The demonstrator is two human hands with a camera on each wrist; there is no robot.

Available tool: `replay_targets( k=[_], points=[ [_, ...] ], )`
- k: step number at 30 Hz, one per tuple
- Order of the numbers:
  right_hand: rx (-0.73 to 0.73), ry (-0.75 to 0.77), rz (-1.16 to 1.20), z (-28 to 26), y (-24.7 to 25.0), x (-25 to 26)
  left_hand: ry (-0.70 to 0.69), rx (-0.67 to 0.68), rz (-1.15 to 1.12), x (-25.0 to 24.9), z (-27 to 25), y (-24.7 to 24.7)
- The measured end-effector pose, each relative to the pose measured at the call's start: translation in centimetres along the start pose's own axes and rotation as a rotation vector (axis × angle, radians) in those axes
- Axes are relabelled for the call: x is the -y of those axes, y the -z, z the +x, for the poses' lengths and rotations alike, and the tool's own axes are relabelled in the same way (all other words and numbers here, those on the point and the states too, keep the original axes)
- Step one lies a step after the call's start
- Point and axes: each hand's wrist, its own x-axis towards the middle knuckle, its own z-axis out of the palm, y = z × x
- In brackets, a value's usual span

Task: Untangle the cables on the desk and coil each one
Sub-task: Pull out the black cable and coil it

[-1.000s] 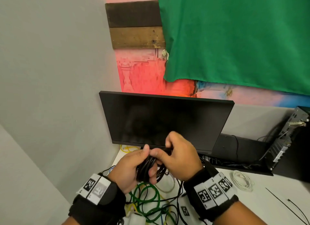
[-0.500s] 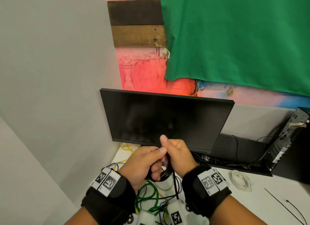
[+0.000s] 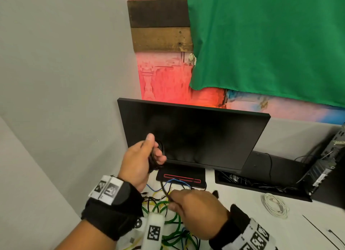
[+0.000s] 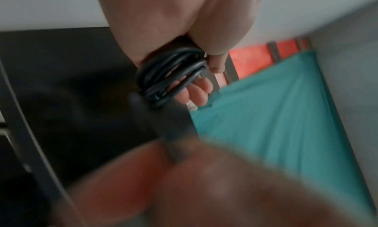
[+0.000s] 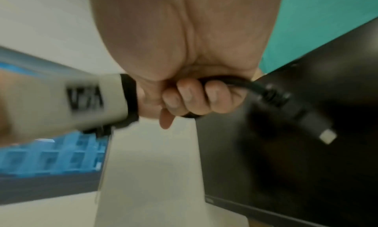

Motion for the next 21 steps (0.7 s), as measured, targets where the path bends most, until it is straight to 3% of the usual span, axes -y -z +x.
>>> replay_targets(
  k=[2,5,9,12,14,16,18,21],
  points=[
    [0.000,0.122,0.016,0.1,1.4,1.0,-0.060,0.081,0.327,1.3,-0.9,-0.2],
    [-0.119,0.190,0.065,0.1,3.4,1.2,-0.150,0.292,0.704,2.7,-2.1,0.0],
    [-0.199,0.175,0.149,0.2,4.2,1.0,-0.051,0.457,0.547,2.4,-2.8,0.3],
    [-0.234,0.129,0.203,0.4,4.8,0.6,0.159,0.623,0.287,1.7,-3.1,1.2],
    [-0.213,0.044,0.199,0.4,5.7,0.0,0.280,0.757,0.363,1.2,-3.1,1.8],
    [-0.106,0.005,0.207,0.3,6.8,-0.6,0.288,0.819,0.575,1.1,-3.4,2.1],
    [-0.008,0.030,0.171,0.2,7.9,-1.3,0.252,0.787,0.780,1.4,-3.8,2.2],
    [0.024,0.077,-0.076,0.4,9.1,-2.3,0.263,0.706,0.767,1.8,-4.4,2.2]
  ],
)
